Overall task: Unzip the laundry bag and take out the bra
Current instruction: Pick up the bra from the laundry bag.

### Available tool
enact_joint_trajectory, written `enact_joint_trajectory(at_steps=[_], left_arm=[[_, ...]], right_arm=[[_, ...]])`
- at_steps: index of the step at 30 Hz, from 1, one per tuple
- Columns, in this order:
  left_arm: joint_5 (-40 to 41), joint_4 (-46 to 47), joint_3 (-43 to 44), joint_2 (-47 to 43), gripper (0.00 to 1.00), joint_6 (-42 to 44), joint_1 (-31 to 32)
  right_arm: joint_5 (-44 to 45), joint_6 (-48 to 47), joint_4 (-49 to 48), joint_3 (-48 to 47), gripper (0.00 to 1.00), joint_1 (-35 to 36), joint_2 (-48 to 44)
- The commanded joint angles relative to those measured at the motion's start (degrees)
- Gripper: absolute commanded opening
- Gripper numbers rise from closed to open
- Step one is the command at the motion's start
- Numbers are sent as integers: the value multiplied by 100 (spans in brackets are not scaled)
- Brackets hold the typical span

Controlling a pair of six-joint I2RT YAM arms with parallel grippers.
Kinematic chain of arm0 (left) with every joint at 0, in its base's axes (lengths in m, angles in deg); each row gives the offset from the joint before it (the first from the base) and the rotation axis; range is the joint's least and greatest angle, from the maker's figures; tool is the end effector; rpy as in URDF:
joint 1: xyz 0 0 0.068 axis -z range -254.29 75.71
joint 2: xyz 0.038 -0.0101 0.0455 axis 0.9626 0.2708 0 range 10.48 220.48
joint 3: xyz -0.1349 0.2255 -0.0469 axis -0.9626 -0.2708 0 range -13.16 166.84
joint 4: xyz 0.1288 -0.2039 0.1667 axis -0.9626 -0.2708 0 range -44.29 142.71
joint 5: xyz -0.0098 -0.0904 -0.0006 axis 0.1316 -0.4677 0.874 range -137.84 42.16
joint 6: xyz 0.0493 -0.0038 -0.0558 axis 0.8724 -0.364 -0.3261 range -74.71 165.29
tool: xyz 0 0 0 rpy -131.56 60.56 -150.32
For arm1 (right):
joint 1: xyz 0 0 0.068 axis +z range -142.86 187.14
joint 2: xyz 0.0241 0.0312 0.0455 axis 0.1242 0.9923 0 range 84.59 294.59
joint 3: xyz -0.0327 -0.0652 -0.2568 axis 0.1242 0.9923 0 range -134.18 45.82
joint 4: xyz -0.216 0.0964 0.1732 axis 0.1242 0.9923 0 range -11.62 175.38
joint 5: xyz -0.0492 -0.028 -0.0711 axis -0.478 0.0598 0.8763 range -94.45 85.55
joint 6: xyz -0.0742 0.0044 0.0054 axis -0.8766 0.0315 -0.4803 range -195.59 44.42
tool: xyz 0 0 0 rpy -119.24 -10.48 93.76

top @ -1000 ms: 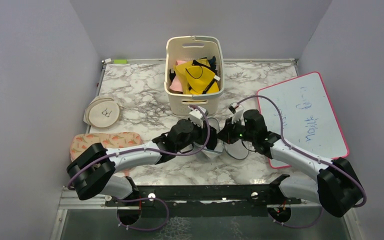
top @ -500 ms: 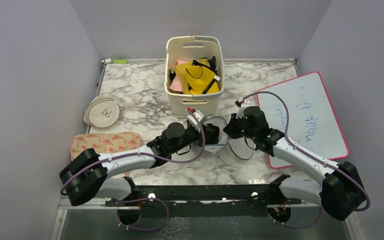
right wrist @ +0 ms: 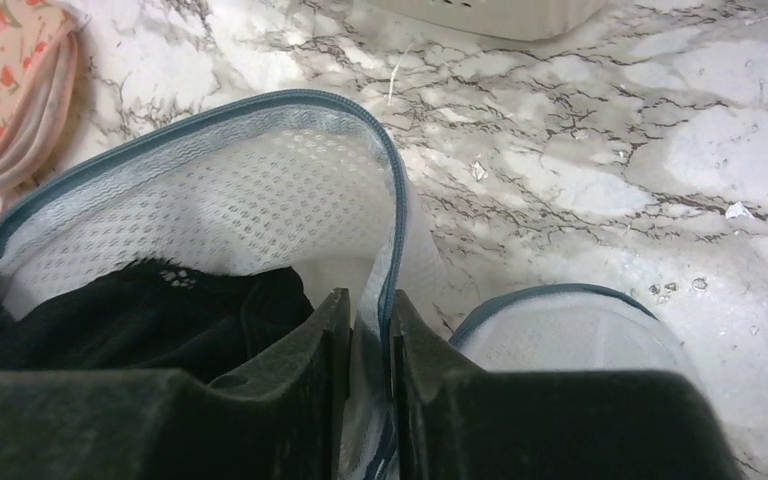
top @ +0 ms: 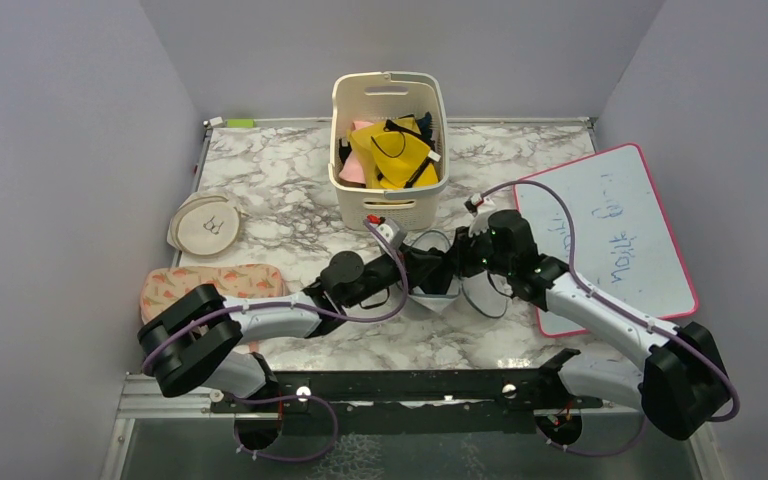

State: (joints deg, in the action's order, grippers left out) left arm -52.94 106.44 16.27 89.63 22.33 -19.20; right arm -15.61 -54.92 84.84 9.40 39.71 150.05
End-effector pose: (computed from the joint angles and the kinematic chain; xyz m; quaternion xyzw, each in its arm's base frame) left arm 0.1862 -0.2766 0.2026 0.2198 0.6456 -0.4837 0.5486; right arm 0.2427 0.1696 0.1868 -0.1361 0.8754 0.2815 0.3687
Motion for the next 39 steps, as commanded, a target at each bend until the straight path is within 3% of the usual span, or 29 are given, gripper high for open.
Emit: enact_joint_trajectory(at_steps=[1,7,10,12,17,19,23,32,36,39], left_arm=[[-281,1040,-16,-29,0,-387,-25],[-116,972,-261,4,0,-676,-110],[131,905,-369,61,0,-716,-145],[247,761,-389,129,0,-1010,-300],[-19,1236,-429,499,0,-1427,-546],[-222,1343,-400,598,0,-1655,-614],[-352,1589,-419,785,0,-1766,-657],[-462,1779,-504,787,0,-1915,-734],[-549,1781,-509,839,0,-1963,-733],[-673,1788,-500,880,0,-2010,-732]], right_arm=[[117,28,-19,15,22,29,-209],[103,160,36,89,47,29,-595],[527,61,464,-57,50,25,-762],[865,120,644,-56,58,29,-1090],[958,104,719,83,67,22,-1563],[656,116,684,97,67,29,-1560],[-676,101,175,152,56,29,-1229],[-429,438,-115,437,57,21,-830],[-894,534,-704,626,57,22,-648],[-1238,589,-1240,704,52,23,-529]])
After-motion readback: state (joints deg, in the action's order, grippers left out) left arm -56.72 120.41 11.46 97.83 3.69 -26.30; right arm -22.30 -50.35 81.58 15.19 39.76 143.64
